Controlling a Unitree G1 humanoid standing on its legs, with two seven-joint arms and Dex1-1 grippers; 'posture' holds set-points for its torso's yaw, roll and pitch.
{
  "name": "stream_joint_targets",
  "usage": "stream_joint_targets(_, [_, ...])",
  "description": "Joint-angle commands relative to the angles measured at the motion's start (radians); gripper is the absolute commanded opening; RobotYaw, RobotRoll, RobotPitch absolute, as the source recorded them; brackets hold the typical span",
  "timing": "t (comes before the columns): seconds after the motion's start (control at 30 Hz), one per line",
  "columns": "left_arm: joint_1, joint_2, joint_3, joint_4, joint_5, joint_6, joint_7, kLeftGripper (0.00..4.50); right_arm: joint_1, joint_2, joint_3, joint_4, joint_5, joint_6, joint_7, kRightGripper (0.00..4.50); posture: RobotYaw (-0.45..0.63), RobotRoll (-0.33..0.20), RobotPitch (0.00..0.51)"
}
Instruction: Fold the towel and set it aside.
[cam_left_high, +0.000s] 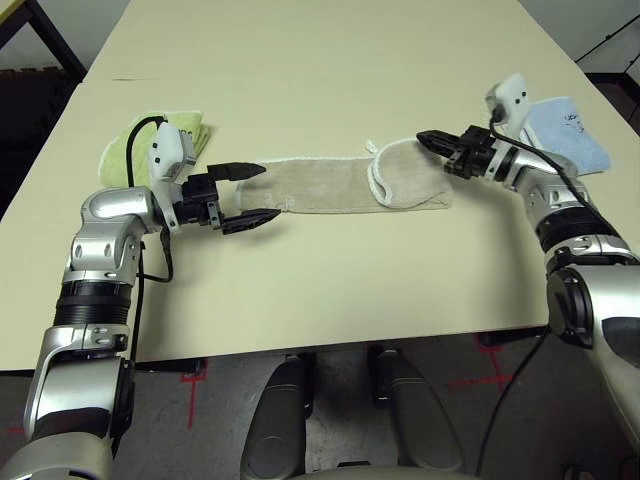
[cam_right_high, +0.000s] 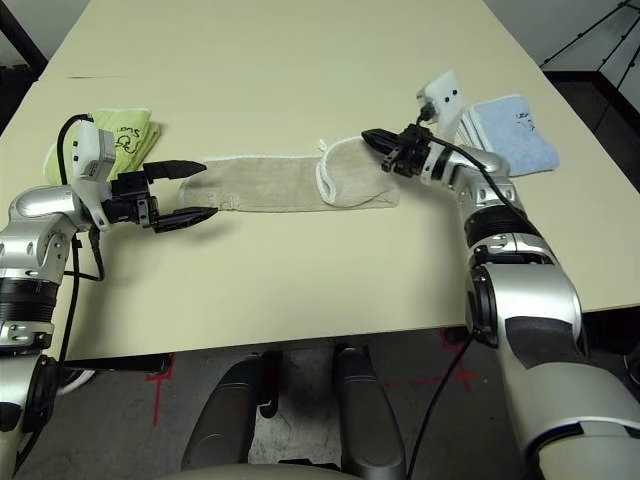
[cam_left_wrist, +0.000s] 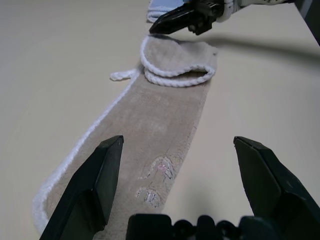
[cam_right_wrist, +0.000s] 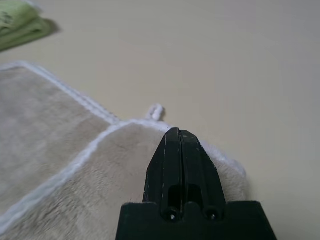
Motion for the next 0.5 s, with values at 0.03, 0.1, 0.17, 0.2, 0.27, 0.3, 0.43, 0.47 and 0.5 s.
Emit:
stream_joint_targets(0.03, [0.009,0.002,-0.009,-0.02,-0.007,0.015,-0.002,4.5,-0.024,0.029,0.021,0.038,-0.042,0.019,-0.081,0.02,0.04,0.0,0.212])
stream_joint_targets(0.1, [0.015,0.003,-0.007,-0.027,-0.008,0.02,0.0,4.5,-0.031,0.042,0.031,0.051,-0.064,0.018,-0.116,0.02,0.05,0.0,0.213])
stream_joint_targets(0.17, [0.025,0.006,-0.005,-0.039,-0.01,0.026,0.002,4.5,-0.032,0.048,0.069,0.072,-0.115,0.042,-0.168,0.02,0.06,0.0,0.214])
stream_joint_targets(0.2, [0.028,0.007,-0.004,-0.043,-0.011,0.028,0.004,4.5,-0.032,0.049,0.081,0.079,-0.132,0.05,-0.182,0.02,0.06,0.0,0.214])
stream_joint_targets(0.27, [0.035,0.01,-0.001,-0.054,-0.014,0.034,0.008,4.5,-0.021,0.046,0.101,0.088,-0.161,0.064,-0.2,0.02,0.07,0.0,0.215])
stream_joint_targets(0.3, [0.038,0.011,0.0,-0.057,-0.015,0.037,0.008,4.5,-0.016,0.044,0.108,0.091,-0.171,0.067,-0.205,0.02,0.07,0.0,0.215])
stream_joint_targets(0.43, [0.042,0.015,0.004,-0.059,-0.016,0.04,0.01,4.5,-0.006,0.037,0.112,0.093,-0.179,0.072,-0.209,0.02,0.06,0.0,0.217])
stream_joint_targets(0.47, [0.042,0.015,0.004,-0.058,-0.016,0.04,0.011,4.5,-0.008,0.038,0.102,0.091,-0.168,0.071,-0.204,0.02,0.06,0.0,0.217])
stream_joint_targets(0.5, [0.041,0.015,0.004,-0.057,-0.016,0.04,0.011,4.5,-0.01,0.039,0.094,0.09,-0.16,0.07,-0.2,0.02,0.06,0.0,0.217])
